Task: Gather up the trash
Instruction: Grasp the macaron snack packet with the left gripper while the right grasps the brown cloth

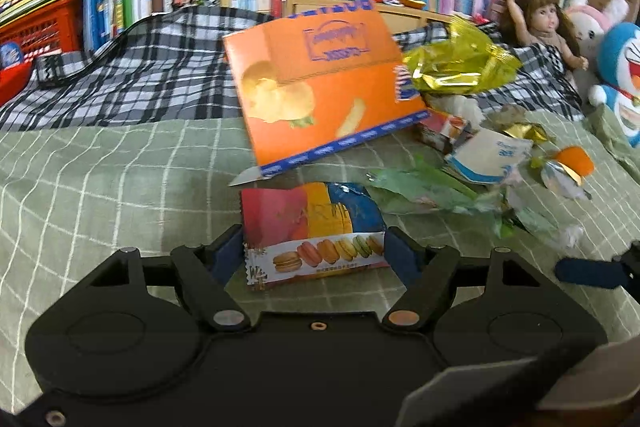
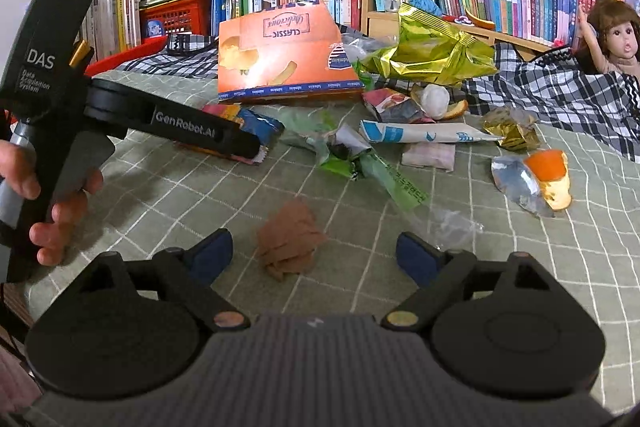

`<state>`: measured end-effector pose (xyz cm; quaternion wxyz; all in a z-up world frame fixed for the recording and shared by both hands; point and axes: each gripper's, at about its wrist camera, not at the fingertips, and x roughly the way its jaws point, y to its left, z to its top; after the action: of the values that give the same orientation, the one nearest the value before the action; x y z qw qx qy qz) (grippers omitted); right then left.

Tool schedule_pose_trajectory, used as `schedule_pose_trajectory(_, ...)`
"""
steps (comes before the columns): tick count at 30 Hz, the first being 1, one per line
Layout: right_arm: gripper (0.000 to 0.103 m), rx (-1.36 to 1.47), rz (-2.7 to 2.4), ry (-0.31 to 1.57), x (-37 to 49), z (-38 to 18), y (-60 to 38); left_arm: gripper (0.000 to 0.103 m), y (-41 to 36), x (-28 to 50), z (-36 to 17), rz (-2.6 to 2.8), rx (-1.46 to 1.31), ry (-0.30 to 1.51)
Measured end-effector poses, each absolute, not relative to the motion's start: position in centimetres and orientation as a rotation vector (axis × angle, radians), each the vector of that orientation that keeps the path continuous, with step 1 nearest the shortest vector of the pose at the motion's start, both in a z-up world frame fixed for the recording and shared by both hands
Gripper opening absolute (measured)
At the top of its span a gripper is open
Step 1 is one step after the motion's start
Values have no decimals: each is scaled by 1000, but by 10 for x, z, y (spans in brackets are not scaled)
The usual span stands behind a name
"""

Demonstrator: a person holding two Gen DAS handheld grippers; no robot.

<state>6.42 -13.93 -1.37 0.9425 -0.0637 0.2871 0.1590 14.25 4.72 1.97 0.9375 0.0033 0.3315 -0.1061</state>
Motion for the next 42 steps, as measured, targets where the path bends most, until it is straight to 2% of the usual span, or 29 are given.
schedule_pose_trajectory(6,89,-159,351,571,61,-14,-130,73,39,141,18,-228,-4,661)
schedule_pose_trajectory(17,78,-173,345,548,58,-16,-128,43,48,138,18,-220,-41,635)
schedule_pose_trajectory(20,71,-167,353,547,57,-16,-128,34,50,137,18,-217,-56,632)
schedule_pose_trajectory(21,66,-166,355,546,57,-16,-128,25,52,137,18,-212,-65,633)
schedule_pose_trajectory(25,54,-162,358,541,56,-15,-128,18,60,135,18,-217,-129,635)
schedule_pose_trajectory(29,45,-165,362,538,54,-14,-128,14,61,132,18,-224,-135,629)
schedule_pose_trajectory(34,42,-154,368,536,53,-15,-129,12,60,128,19,-229,-158,626)
schedule_pose_trajectory(36,34,-154,366,536,52,-14,-130,11,62,126,19,-230,-171,623)
schedule_pose_trajectory(39,27,-140,361,537,52,-13,-132,11,64,124,21,-226,-190,618)
schedule_pose_trajectory(42,27,-120,357,536,52,-12,-134,11,67,122,23,-219,-207,615)
